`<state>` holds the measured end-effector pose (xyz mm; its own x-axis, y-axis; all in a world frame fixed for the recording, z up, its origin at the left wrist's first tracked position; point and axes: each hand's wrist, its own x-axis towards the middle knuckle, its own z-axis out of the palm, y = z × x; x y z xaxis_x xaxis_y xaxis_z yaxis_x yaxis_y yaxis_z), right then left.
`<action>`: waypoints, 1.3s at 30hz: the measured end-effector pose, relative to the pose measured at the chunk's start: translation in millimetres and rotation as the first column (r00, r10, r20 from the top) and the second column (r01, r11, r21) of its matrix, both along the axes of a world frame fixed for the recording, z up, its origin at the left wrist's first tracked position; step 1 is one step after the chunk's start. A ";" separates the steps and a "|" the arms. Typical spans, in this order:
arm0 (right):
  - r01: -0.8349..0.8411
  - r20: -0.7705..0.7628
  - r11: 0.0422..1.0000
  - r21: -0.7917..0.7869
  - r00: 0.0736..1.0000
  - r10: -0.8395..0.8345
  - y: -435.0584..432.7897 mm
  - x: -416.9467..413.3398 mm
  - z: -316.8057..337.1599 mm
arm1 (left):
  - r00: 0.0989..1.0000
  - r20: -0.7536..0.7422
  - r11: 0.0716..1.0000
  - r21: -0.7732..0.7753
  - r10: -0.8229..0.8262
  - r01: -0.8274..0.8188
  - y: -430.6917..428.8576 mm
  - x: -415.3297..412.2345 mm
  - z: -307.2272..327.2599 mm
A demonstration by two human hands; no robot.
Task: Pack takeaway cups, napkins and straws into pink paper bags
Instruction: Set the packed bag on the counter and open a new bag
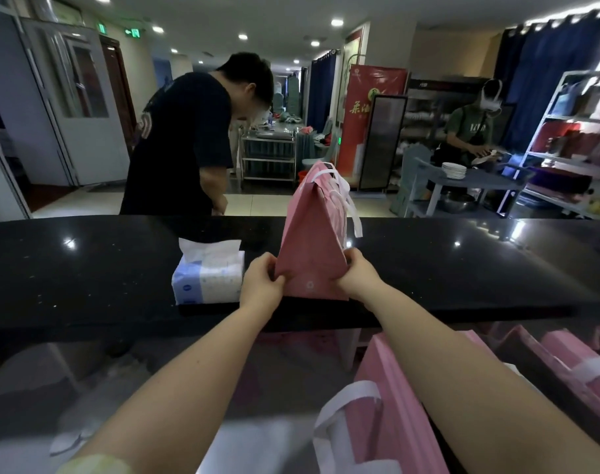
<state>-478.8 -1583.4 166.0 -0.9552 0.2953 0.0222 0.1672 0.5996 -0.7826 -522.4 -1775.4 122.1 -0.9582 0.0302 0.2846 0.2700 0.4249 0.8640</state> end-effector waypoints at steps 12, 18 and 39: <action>-0.117 -0.004 0.985 -0.127 0.993 0.117 -53.2 -23.0 -12.1 | 0.974 -0.076 0.959 -0.172 0.214 -0.224 -73.2 5.2 5.0; -0.025 -0.026 0.989 -0.147 0.999 0.022 -65.1 -23.3 -17.0 | 0.966 -0.079 0.955 -0.150 0.248 -0.257 -76.1 11.1 9.6; -0.062 -0.217 0.782 0.620 0.944 0.247 7.8 50.8 95.5 | 0.602 -0.776 0.875 -0.411 -0.189 -0.255 24.5 50.5 117.9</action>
